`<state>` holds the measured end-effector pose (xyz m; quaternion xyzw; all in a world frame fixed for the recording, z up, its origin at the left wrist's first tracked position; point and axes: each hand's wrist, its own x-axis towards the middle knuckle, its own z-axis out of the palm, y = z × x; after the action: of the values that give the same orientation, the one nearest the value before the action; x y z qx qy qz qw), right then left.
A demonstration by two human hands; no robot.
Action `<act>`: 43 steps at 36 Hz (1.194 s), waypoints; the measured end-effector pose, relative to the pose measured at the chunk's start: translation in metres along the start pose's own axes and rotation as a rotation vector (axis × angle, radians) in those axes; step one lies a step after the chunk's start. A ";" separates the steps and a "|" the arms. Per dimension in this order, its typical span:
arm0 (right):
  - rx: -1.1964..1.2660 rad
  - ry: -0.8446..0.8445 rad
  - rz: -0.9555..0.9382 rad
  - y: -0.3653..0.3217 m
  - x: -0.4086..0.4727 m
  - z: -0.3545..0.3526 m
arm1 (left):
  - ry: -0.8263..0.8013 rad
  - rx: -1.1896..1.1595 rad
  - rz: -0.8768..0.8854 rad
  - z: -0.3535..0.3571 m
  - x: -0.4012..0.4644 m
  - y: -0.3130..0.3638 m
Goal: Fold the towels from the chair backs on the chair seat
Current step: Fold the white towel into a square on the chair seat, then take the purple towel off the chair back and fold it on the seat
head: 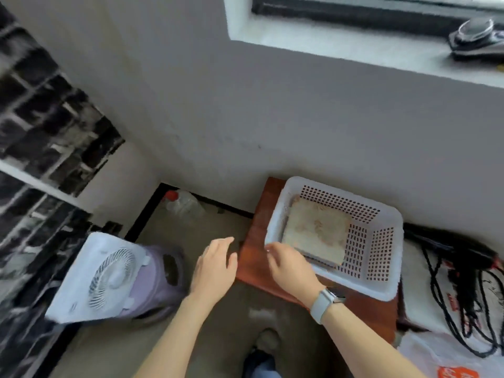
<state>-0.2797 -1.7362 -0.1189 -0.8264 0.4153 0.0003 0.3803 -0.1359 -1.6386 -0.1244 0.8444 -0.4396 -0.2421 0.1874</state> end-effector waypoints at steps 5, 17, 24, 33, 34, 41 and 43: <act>-0.103 -0.155 -0.210 -0.076 -0.012 0.058 | 0.165 -0.045 -0.258 -0.042 -0.076 -0.072; -0.326 -0.518 -0.688 -0.248 -0.161 0.246 | 0.543 -0.169 -0.750 -0.086 -0.373 -0.226; -0.396 -0.725 -0.916 -0.311 -0.329 0.368 | 0.745 -0.204 -0.935 -0.075 -0.587 -0.284; -0.557 -0.991 -1.242 -0.381 -0.523 0.483 | 1.045 -0.221 -1.258 -0.055 -0.809 -0.316; -0.564 -1.018 -1.264 -0.387 -0.539 0.494 | 1.061 -0.221 -1.290 -0.052 -0.828 -0.319; -0.629 -1.125 -1.449 -0.435 -0.629 0.564 | 1.191 -0.238 -1.433 -0.043 -0.934 -0.353; -0.627 -1.134 -1.485 -0.451 -0.650 0.590 | 1.213 -0.234 -1.460 -0.045 -0.960 -0.368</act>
<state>-0.2099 -0.7543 -0.0490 -0.8181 -0.4718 0.2678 0.1906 -0.3469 -0.6344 -0.0480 0.8678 0.3944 0.1370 0.2694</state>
